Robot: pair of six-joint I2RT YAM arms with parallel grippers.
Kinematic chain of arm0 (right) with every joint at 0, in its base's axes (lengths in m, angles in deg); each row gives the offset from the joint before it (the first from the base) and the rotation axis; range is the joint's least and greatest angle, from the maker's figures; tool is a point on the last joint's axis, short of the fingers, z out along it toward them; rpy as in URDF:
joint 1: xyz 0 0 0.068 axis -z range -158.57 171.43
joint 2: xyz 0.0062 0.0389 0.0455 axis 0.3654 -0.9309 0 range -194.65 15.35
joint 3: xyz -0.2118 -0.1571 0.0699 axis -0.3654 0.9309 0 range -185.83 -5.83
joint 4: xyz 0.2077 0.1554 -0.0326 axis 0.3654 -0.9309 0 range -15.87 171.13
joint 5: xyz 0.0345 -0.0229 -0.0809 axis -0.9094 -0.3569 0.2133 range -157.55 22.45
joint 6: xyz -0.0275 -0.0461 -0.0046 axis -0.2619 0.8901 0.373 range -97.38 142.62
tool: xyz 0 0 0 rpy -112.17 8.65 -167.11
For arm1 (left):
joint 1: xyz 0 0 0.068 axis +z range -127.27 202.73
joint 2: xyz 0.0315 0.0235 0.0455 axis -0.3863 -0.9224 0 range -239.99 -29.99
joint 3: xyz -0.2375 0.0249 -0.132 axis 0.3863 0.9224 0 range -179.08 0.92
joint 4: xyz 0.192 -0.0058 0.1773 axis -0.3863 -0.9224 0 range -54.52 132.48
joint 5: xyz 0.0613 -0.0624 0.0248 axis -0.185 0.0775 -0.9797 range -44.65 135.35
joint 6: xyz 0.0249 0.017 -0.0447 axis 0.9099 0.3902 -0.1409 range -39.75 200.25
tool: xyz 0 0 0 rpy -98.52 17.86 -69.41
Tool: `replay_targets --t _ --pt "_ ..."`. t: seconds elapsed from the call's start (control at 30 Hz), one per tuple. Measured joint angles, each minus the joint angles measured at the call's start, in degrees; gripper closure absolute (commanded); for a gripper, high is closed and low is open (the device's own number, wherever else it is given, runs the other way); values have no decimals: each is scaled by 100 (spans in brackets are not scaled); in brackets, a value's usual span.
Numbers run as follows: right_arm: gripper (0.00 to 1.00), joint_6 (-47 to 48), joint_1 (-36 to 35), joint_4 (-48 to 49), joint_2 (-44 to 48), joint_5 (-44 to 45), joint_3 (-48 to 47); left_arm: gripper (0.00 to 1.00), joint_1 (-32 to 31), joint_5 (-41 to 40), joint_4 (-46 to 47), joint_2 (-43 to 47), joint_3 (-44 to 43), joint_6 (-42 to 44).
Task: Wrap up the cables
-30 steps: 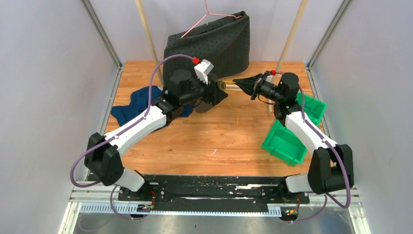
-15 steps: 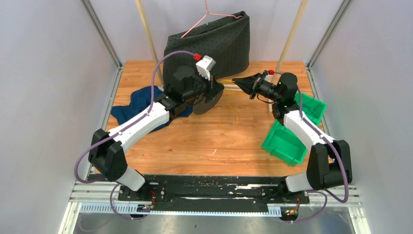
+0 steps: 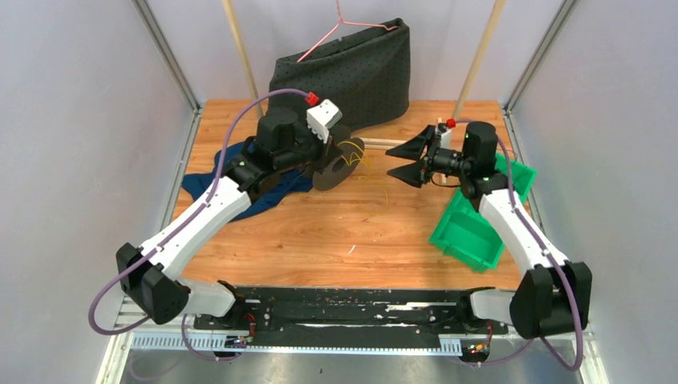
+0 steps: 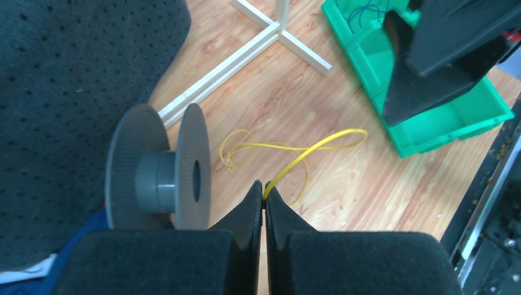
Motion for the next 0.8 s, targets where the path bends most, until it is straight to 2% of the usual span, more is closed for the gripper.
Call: replay_targets --t 0.03,0.1,0.2,0.27,0.37,0.57,0.8 --pt "33 413 39 -378 92 -31 -68 100 42 57 -173 70 -55 144" --pt "35 1939 81 -1729 282 55 -566 100 96 170 -527 111 -201 413" --pt "38 3954 -151 -3169 433 763 -1537 100 151 334 -1143 52 -476 782" --pt "40 5007 -551 -3628 595 1362 -1987 100 168 468 -1547 -15 -664 997" --pt "43 6249 -1327 -3803 898 2041 -2146 100 175 662 -1932 -31 -785 1174" --pt "47 7420 -2009 -3606 723 2566 -2035 100 184 990 -2142 -24 -800 1231" --pt "49 7685 -2444 -3071 387 2643 -1775 100 195 1167 -2142 28 -796 1200"
